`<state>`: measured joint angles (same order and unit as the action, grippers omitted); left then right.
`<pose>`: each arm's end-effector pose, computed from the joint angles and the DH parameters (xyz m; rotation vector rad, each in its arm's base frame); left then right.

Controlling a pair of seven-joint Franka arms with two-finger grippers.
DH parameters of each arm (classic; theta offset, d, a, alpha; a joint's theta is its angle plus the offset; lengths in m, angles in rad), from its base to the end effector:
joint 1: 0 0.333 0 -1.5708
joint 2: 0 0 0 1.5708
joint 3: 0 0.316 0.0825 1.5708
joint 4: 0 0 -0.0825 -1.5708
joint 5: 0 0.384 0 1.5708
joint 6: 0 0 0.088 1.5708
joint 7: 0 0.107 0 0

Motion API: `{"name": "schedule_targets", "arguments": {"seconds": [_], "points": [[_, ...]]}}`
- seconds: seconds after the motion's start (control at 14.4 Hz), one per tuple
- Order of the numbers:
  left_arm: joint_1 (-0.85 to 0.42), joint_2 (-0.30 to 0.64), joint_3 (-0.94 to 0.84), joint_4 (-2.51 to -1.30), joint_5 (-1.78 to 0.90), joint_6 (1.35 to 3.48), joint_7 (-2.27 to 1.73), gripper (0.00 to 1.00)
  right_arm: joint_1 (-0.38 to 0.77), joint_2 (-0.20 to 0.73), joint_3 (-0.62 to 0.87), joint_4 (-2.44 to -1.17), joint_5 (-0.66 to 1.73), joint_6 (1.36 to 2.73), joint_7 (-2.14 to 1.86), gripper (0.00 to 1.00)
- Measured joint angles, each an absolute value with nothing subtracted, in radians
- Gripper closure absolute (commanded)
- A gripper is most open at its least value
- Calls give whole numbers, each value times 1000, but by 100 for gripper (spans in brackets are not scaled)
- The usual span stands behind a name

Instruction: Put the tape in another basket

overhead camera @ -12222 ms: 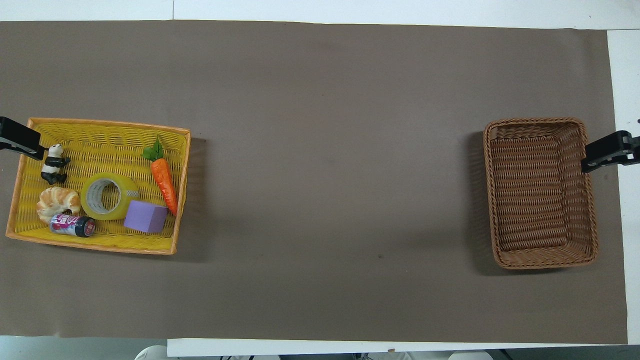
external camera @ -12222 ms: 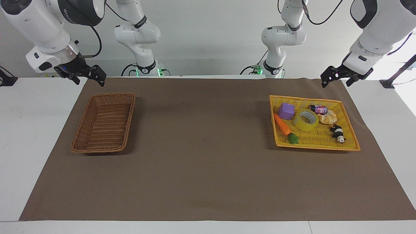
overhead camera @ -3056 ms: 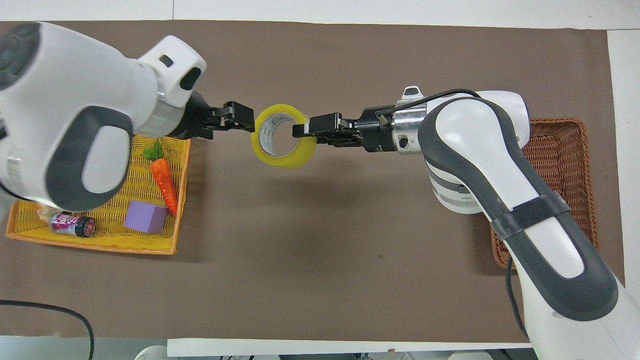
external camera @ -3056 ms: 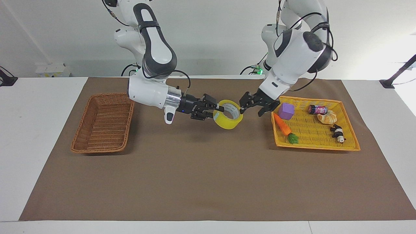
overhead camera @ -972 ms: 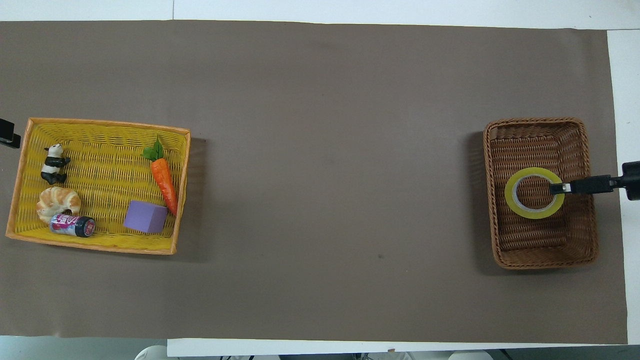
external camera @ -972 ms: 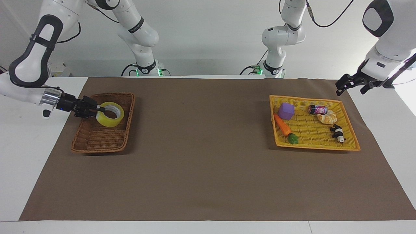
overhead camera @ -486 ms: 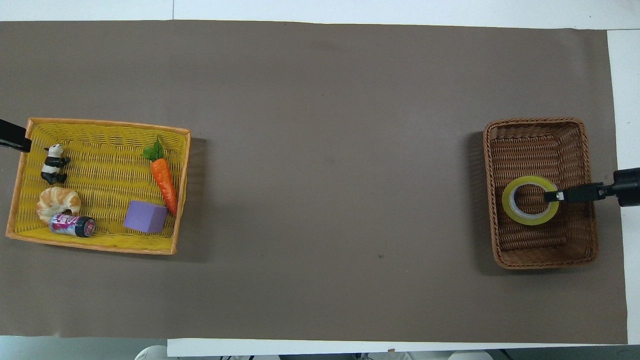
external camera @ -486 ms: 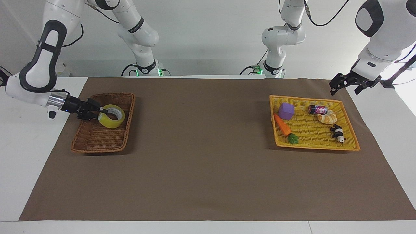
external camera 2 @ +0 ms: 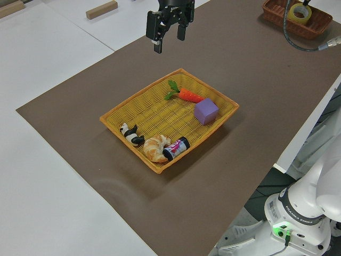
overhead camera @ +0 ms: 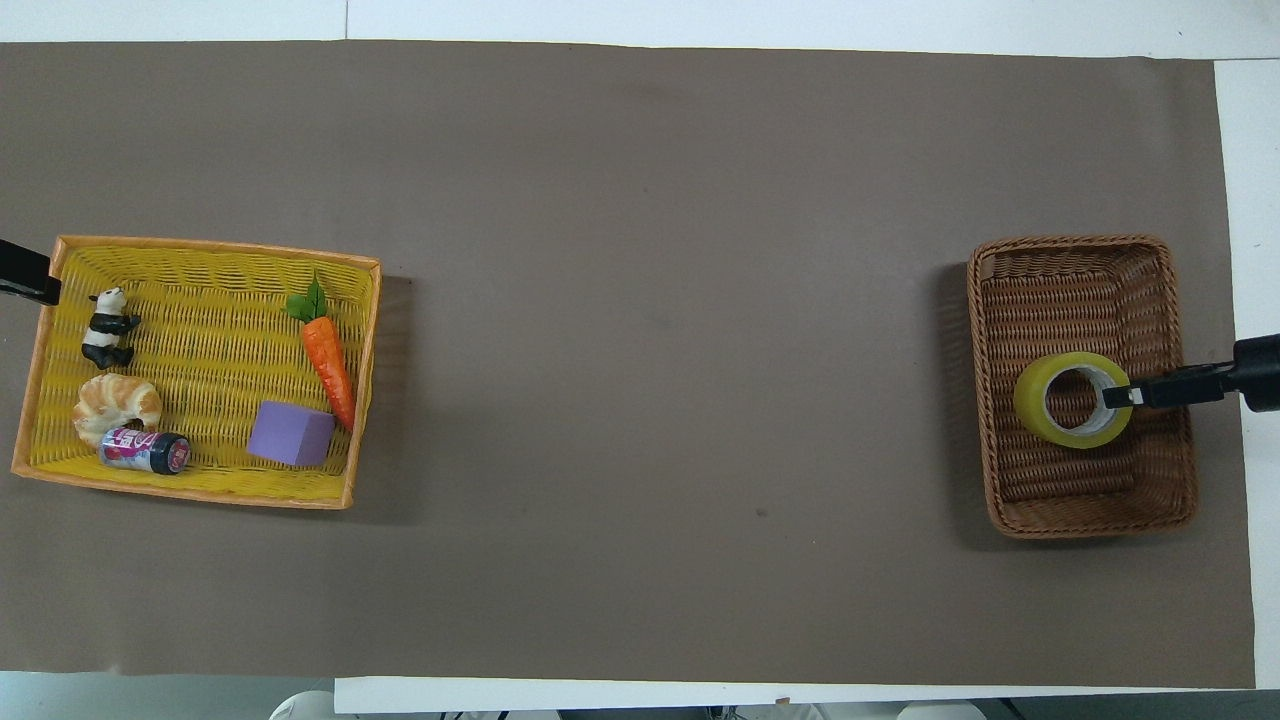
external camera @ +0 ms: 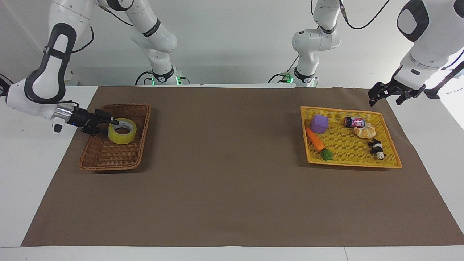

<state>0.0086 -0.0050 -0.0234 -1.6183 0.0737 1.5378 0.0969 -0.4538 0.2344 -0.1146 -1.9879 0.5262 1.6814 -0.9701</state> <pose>0.5478 0.0000 0.6025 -3.0638 0.1718 0.1205 0.4796 -0.2469 0.3268 -2.4301 -0.2335 0.0652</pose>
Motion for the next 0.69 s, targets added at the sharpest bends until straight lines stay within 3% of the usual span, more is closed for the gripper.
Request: {"name": "schedule_targets", "arguments": {"seconds": [0.35, 0.69], "points": [[9, -5, -23, -1618, 74, 1538, 97, 0, -378, 139, -111, -1885, 351, 1716, -951, 0], [9, -5, -23, -1618, 74, 1538, 97, 0, -224, 33, -103, -1805, 163, 1695, -557, 0]]}}
